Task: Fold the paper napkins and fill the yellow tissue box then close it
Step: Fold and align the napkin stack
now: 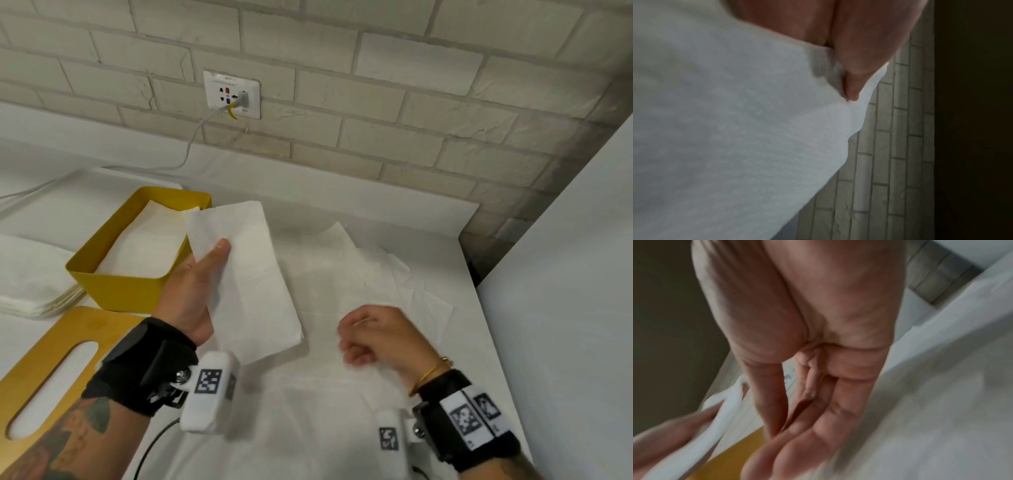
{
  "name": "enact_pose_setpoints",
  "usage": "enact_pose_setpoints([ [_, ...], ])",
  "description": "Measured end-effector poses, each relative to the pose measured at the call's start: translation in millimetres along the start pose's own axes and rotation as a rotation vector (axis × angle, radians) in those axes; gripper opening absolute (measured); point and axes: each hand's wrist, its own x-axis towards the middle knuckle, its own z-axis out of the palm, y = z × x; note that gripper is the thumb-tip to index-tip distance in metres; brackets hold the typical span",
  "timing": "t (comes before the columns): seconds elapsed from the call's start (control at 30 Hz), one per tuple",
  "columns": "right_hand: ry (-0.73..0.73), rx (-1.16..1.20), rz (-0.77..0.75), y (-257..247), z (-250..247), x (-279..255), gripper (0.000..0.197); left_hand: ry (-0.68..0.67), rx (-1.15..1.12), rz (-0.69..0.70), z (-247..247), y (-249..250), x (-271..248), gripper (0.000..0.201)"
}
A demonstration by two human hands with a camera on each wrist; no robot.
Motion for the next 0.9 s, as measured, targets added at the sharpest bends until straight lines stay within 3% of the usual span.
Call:
enact_pose_setpoints([
  [0.07,0.229,0.024,-0.007,1.2,-21.0,7.7,0.013,0.005,0.004,-0.012,-4.6,-2.5,-1.8,0.021],
  [0.13,0.333,0.022,0.020,6.5,-32.1,13.3,0.021,0.011,0.011,-0.032,-7.1,-6.9,-4.6,0.022],
  [0.3,0.202,0.051,0.070,12.8,-19.8,21.6,0.029,0.032,0.022,-0.076,-7.8,-14.5,-7.1,0.021],
  [0.43,0.185,-0.103,-0.062,17.1,-12.6,28.3,0.016,0.032,0.033,-0.086,-11.5,-14.6,-11.0,0.022],
  [0.53,0.322,-0.216,-0.173,14.7,-19.0,25.2,0.023,0.045,0.043,-0.076,-17.5,-11.7,-13.5,0.023],
  [0.6,0.372,-0.278,-0.309,6.5,-26.3,18.8,0.018,0.056,0.041,-0.068,-20.2,-9.5,-14.0,0.023],
  [0.8,0.366,-0.365,-0.667,-34.5,-43.7,-3.9,0.016,0.030,0.086,-0.038,-11.5,-4.1,-13.1,0.022],
  [0.9,0.253,-0.359,-0.838,-58.8,-48.1,-18.5,0.019,-0.002,0.130,-0.021,-2.1,0.1,-13.1,0.023],
])
